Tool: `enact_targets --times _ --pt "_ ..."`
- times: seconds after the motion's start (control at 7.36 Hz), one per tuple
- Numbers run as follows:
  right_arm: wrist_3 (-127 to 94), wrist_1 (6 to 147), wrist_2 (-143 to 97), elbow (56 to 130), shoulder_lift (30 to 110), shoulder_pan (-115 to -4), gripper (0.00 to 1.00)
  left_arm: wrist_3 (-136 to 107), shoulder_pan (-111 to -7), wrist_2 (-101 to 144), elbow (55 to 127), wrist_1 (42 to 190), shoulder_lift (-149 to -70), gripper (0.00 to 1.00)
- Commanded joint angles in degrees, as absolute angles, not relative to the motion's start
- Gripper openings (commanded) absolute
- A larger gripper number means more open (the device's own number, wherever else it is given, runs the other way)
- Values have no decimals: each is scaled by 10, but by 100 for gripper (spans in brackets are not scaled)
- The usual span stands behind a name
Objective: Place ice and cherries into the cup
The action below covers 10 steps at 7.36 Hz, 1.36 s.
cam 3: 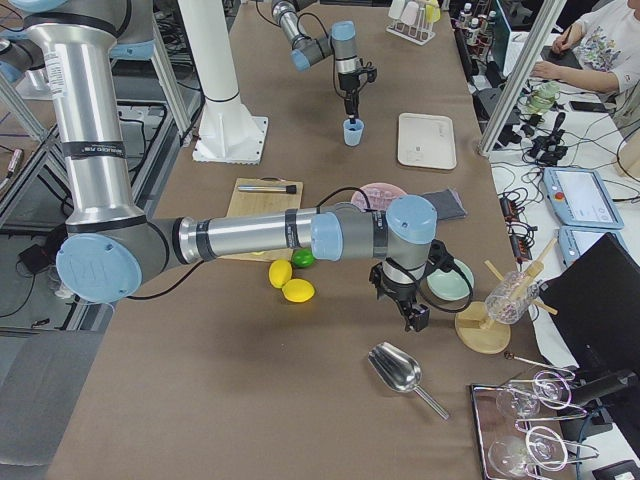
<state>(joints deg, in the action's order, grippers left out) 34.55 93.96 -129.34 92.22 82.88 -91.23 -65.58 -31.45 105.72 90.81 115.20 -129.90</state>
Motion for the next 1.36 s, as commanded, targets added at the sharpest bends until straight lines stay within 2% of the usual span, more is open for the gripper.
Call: enact_targets --times 0.0,0.27,0.41,0.68,0.82,1.22 --pt "345 940 -1294 922 830 -912 99 -643 -383 1110 933 1137 -1262 97" --pt "345 940 -1301 915 831 -911 99 -564 -516 1213 941 1135 -1169 97" --pt "345 940 -1320 916 831 -912 99 -440 -606 1274 910 1133 -1135 97" --pt "340 939 -1322 917 830 -911 99 -187 -781 1373 777 1133 -1101 98" --pt "340 939 -1322 918 829 -911 99 -99 -827 1374 738 1116 -1097 98" --pt "340 939 -1322 918 824 -911 99 -24 -893 1389 766 972 -1100 98"
